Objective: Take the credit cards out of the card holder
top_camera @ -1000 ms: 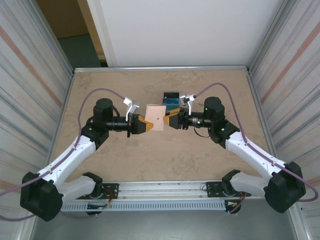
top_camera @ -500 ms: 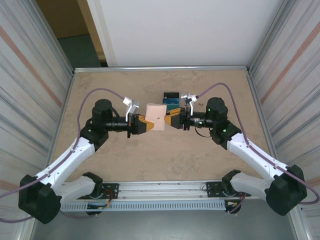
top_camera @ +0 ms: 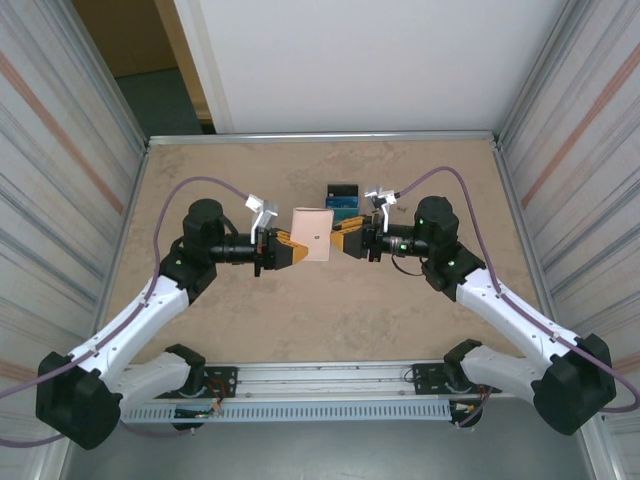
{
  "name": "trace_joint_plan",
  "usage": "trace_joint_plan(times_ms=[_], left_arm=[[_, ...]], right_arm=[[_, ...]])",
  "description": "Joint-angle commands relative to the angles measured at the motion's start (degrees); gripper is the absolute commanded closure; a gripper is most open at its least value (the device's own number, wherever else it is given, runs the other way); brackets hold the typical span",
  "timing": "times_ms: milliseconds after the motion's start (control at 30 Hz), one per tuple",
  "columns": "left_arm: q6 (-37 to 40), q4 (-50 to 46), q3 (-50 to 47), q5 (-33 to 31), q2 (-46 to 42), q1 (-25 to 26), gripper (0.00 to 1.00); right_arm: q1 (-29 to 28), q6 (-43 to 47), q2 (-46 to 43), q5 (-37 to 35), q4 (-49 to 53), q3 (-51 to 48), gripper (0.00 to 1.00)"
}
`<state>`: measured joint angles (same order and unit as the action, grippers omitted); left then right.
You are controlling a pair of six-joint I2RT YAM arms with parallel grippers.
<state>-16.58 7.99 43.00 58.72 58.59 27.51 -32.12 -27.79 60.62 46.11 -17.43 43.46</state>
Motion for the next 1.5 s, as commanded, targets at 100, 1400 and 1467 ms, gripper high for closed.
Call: trace_joint_plan(times_ms=[100,1400,1467], left_arm=[[-0.4,3.69,0.3,1.83,-2.06,0.71,1.0],[-0.52,0.82,-0.34,-9.12,-3.17,1.84,0.55],[-0.25,-1.42,0.36,-9.54,-3.26,1.85,0.5]], right_arm=[[0.56,0.72,-0.06,-0.75,-0.4,-0.65,0.76],[-2.43,3.03,0.47,-1.41,2.45,1.53,1.0],[-2.42,3.38,-0.46,-4.04,4.71,1.84,1.0]])
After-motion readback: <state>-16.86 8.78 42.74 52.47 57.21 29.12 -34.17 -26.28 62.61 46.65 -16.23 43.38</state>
